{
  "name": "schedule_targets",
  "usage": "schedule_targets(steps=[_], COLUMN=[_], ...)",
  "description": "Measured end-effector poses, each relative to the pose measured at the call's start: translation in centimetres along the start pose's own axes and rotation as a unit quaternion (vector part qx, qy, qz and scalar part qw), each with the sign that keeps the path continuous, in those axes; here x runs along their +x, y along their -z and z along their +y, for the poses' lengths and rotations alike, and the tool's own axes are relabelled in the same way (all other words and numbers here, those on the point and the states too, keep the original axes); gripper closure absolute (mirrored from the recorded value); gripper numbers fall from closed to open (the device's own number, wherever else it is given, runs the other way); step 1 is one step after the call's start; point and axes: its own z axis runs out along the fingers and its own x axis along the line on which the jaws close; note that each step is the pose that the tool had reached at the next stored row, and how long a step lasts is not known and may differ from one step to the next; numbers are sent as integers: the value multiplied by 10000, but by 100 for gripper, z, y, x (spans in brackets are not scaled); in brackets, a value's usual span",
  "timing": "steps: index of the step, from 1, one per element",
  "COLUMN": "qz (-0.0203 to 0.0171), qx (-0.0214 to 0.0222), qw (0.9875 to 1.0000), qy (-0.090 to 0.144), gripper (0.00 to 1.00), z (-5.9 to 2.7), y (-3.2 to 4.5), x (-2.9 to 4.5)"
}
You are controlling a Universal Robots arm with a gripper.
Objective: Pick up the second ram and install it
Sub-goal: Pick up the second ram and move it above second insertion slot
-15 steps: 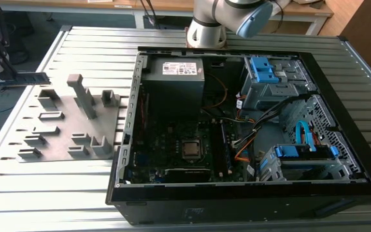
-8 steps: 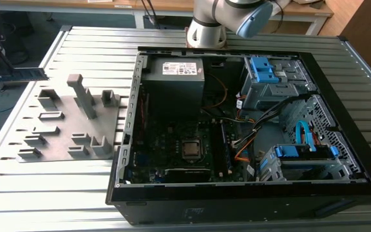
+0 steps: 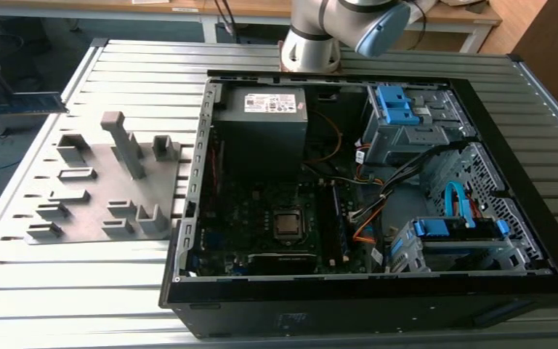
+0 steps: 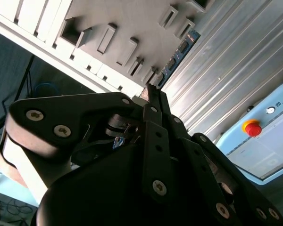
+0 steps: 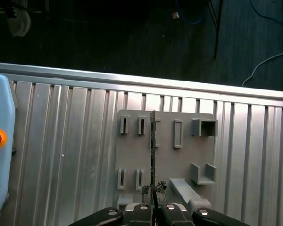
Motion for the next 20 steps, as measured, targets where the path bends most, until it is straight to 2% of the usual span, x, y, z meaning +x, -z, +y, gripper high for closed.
schedule_targets(steps=[12, 18, 20], qz=[-3, -21, -21], qx=[1, 1, -2], qw=[10000, 10000, 10000], qy=[3, 5, 4], gripper=[87, 87, 87], z=[11, 3, -49], y=[243, 250, 247], x=[-12, -12, -8])
